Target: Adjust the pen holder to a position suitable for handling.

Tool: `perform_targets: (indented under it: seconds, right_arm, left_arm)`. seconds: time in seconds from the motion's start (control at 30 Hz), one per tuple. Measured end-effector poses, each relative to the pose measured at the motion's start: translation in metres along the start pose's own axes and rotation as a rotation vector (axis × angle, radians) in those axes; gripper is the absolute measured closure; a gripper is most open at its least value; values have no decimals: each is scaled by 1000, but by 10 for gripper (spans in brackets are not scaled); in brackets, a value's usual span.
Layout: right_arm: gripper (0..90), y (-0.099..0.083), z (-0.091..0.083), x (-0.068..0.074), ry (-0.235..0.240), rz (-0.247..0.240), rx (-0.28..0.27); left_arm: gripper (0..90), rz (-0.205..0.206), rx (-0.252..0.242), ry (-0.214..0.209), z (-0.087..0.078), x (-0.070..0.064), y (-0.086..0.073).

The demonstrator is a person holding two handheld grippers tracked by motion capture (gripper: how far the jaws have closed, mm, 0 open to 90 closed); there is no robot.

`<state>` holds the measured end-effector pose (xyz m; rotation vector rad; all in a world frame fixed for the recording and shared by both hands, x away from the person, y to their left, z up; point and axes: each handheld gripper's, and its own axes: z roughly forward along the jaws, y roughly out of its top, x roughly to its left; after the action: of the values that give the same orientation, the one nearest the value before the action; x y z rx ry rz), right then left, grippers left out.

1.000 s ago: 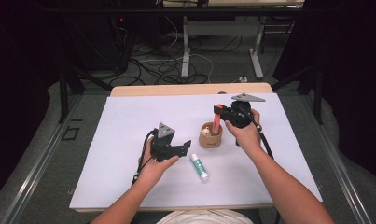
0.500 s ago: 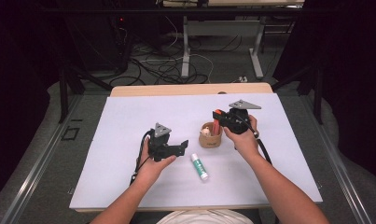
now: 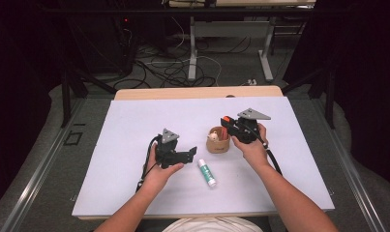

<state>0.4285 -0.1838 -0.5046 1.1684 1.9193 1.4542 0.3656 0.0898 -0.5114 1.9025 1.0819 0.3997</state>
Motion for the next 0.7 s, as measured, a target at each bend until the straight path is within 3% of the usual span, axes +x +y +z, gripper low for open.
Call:
perform_targets:
  seconds: [0.47, 0.7]
  right_arm:
    - [630, 0, 1, -4, -16, 38, 4]
    - [546, 1, -1, -4, -2, 52, 5]
  left_arm:
    - [146, -2, 2, -5, 0, 1, 0]
    - [149, -5, 0, -5, 0, 2, 0]
